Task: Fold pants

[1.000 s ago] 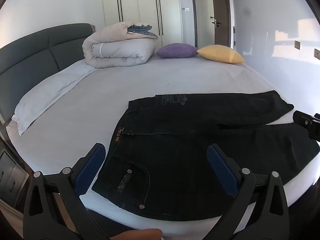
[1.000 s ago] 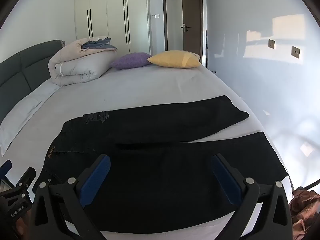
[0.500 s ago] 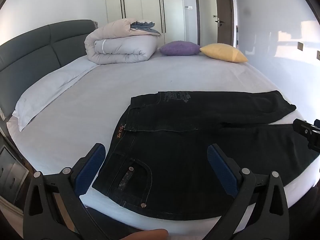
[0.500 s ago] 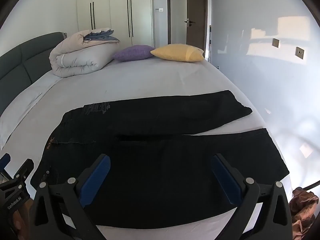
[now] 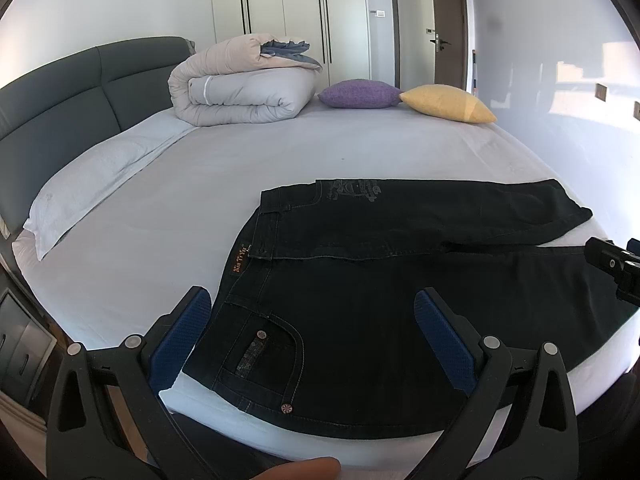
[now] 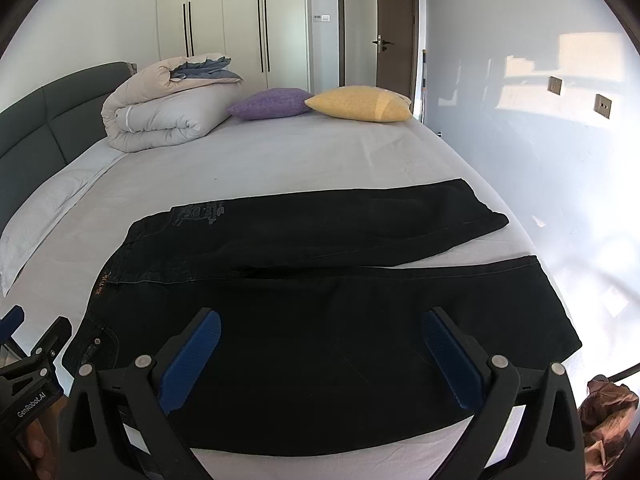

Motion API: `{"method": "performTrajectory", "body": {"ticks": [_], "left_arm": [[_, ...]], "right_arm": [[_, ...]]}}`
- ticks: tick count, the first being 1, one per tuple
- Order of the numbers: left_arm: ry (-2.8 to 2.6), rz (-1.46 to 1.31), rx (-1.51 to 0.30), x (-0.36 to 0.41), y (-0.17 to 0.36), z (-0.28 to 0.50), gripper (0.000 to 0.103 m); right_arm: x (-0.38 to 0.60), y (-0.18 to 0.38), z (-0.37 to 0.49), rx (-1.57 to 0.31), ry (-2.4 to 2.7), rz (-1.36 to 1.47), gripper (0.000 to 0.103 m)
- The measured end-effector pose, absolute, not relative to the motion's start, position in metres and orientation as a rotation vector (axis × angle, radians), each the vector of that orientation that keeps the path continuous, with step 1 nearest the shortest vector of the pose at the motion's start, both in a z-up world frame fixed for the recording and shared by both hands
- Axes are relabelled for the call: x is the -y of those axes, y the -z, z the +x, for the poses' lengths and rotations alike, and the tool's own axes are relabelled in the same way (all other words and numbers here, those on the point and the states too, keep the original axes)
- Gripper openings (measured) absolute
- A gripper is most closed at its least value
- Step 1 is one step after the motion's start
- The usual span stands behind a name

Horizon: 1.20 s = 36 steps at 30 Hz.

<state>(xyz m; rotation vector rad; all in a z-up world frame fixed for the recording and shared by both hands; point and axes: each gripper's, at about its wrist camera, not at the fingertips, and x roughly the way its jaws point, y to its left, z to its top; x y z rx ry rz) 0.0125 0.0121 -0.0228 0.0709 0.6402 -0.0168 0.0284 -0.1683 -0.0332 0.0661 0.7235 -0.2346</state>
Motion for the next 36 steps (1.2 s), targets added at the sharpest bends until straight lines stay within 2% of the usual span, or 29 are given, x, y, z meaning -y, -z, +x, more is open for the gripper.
{"method": "performTrajectory", "body": {"ticks": [36], "left_arm": [[0.036,0.057,-0.665,-0.018,0.036,0.012,0.103]], "right_arm": [[0.161,0.028,0.026,-0.742,0.231,0.06,0.103]]}}
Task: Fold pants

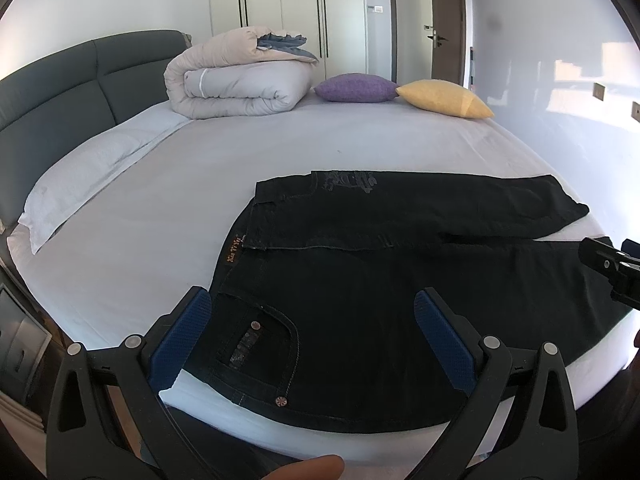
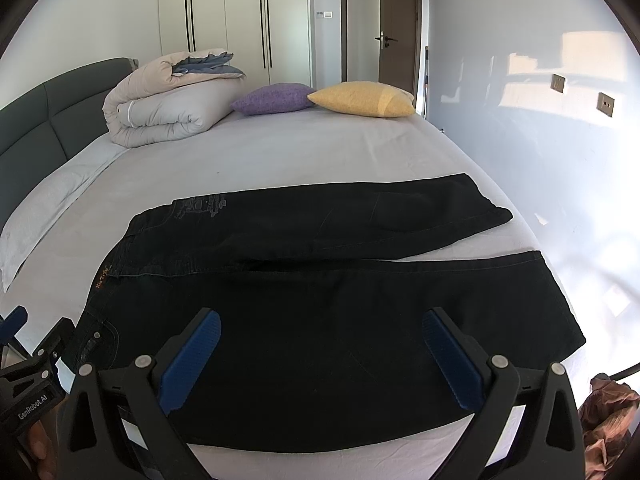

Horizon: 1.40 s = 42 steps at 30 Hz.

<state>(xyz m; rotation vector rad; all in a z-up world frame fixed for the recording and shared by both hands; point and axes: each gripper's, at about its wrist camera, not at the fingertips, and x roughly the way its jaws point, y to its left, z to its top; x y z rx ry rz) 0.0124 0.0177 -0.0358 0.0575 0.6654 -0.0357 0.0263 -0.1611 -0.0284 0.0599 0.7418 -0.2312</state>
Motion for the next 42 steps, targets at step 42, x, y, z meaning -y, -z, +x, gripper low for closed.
{"method": "performTrajectory", "body": {"ticks": [42], "left_arm": [[0.085,0.043,-0.784,-0.05,0.071,0.097,0.103]], "right_arm": [[0.174,0.043,0.077,-0.801,0.163,0.035,0.103]]}}
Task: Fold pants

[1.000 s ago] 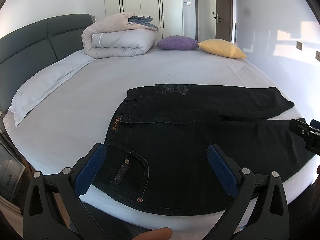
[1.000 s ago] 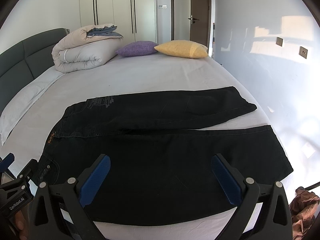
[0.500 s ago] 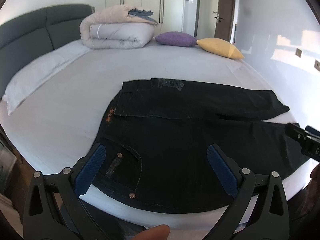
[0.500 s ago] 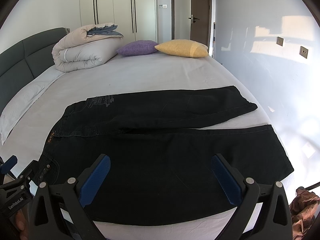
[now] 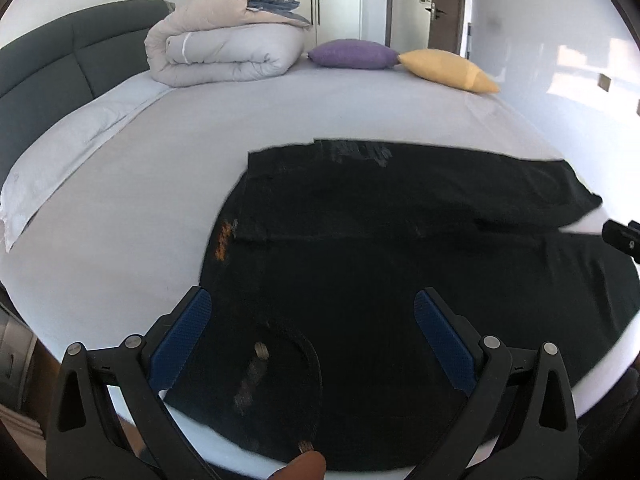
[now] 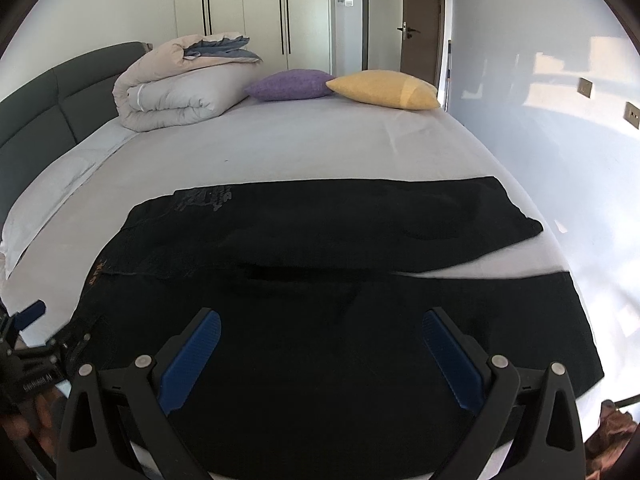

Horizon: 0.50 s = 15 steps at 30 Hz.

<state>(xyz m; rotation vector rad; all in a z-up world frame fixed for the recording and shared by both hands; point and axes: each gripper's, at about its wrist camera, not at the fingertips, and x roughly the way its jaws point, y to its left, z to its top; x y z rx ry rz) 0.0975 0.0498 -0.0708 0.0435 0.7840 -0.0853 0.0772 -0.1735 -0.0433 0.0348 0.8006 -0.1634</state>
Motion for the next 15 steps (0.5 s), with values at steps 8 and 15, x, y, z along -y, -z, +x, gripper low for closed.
{"method": "performTrajectory", "body": {"ticks": [8,15], "left_arm": [[0.1,-0.001,-0.737,-0.039,0.06,0.129,0.103],[0.175,0.052,-0.721,-0.039,0.047,0.199,0.103]], "right_arm": [[0.174,0.048,0.115,-0.82,0.134,0.023,0.103],[0.185,0.049,0.153,-0.812,-0.046,0.023,0.103]]}}
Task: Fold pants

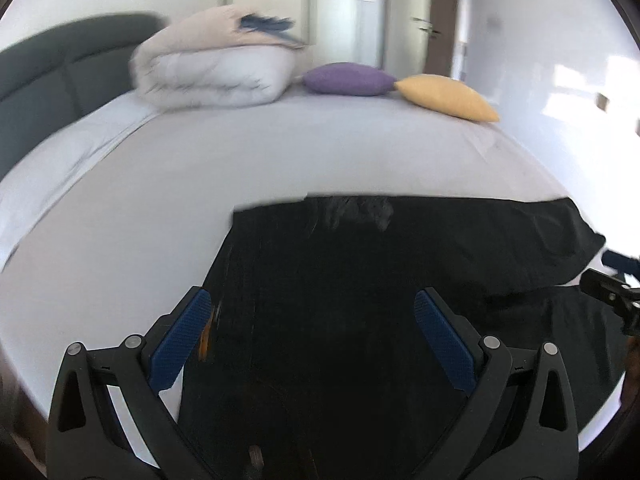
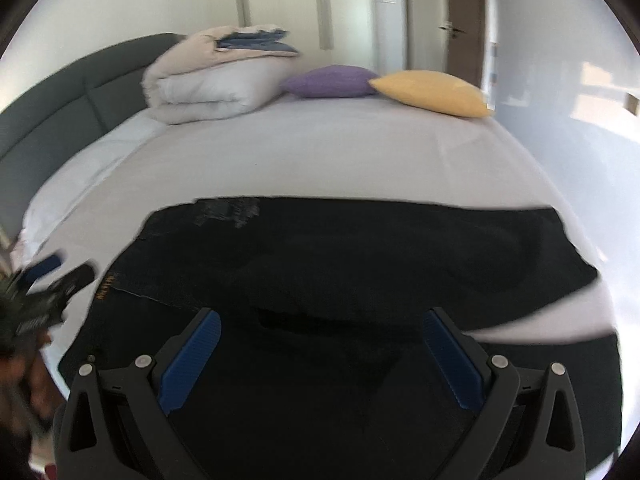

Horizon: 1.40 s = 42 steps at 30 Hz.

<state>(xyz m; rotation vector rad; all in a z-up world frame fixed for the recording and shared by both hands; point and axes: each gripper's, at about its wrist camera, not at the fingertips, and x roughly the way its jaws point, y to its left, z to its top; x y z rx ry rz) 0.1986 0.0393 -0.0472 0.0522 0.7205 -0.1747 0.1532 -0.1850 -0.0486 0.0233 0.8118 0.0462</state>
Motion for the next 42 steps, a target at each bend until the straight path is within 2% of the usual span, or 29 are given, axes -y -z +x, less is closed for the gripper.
{"method": "performTrajectory", "body": {"ticks": [5,10,12,15,18,22,24,26,27,28,32,36,42], "left_arm": [[0.344,0.191,-0.766,-0.031,0.05,0.309,0.103],[0.47,0.317,-0.898,-0.025,0.081,0.419,0.099],[0.522,0.337,-0.952,-0.022,0.095,0.444,0.098],[0.591,0.415,-1.022,-0.016,0.122,0.466,0.096],[0.613,0.495,-1.088,-0.014,0.149,0.484,0.089],[0.65,0.415,-1.165,-0.025,0.162,0.503,0.087],[0.666,0.413,-1.165,-0.026,0.163,0.505,0.076],[0.69,0.432,-1.151,-0.022,0.16,0.504,0.04],[0.69,0.444,-1.144,-0.02,0.158,0.508,0.032],[0.68,0.458,-1.13,-0.019,0.156,0.508,0.014],[0.639,0.468,-1.033,-0.02,0.145,0.498,0.008],[0.592,0.495,-0.856,-0.023,0.124,0.457,0.007],[0.584,0.492,-0.722,-0.039,0.111,0.402,0.007]], "right_arm": [[0.202,0.048,0.189,-0.801,-0.228,-0.018,0.102],[0.219,0.056,0.216,-0.812,-0.333,-0.056,0.09],[0.229,0.063,0.227,-0.83,-0.365,-0.055,0.083],[0.237,0.076,0.241,-0.852,-0.388,-0.072,0.076],[0.239,0.085,0.257,-0.882,-0.408,-0.093,0.071],[0.237,0.093,0.276,-0.9,-0.437,-0.104,0.065],[0.23,0.095,0.286,-0.908,-0.455,-0.122,0.058],[0.222,0.097,0.296,-0.912,-0.468,-0.146,0.056],[0.217,0.097,0.3,-0.914,-0.479,-0.157,0.054],[0.211,0.098,0.306,-0.912,-0.489,-0.177,0.053],[0.191,0.095,0.33,-0.899,-0.506,-0.232,0.049],[0.169,0.09,0.348,-0.884,-0.541,-0.29,0.049],[0.128,0.095,0.367,-0.891,-0.597,-0.408,0.049]]}}
